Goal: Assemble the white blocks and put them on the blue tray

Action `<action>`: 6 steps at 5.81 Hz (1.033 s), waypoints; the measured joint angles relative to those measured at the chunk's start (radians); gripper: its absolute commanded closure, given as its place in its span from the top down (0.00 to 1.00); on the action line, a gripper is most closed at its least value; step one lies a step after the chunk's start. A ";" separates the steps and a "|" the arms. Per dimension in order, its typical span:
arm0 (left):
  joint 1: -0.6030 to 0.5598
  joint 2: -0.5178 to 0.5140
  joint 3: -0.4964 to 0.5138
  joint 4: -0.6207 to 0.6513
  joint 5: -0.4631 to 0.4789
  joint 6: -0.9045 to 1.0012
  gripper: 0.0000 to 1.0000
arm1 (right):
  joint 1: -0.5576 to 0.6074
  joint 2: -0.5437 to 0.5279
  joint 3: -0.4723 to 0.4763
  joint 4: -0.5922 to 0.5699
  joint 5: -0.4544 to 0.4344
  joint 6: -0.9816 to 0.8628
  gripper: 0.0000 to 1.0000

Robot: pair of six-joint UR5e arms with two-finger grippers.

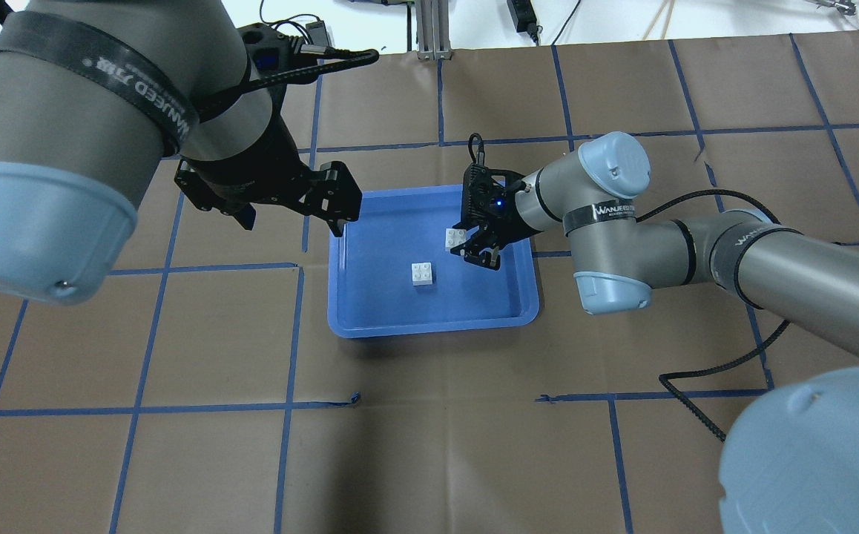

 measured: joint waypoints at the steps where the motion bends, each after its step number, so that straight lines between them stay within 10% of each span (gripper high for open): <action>1: 0.017 0.004 0.002 0.000 -0.006 -0.012 0.99 | 0.001 0.014 0.001 -0.002 0.003 0.000 0.31; 6: 0.058 0.006 0.013 -0.002 -0.041 -0.006 0.99 | 0.033 0.048 0.018 0.001 -0.001 0.001 0.32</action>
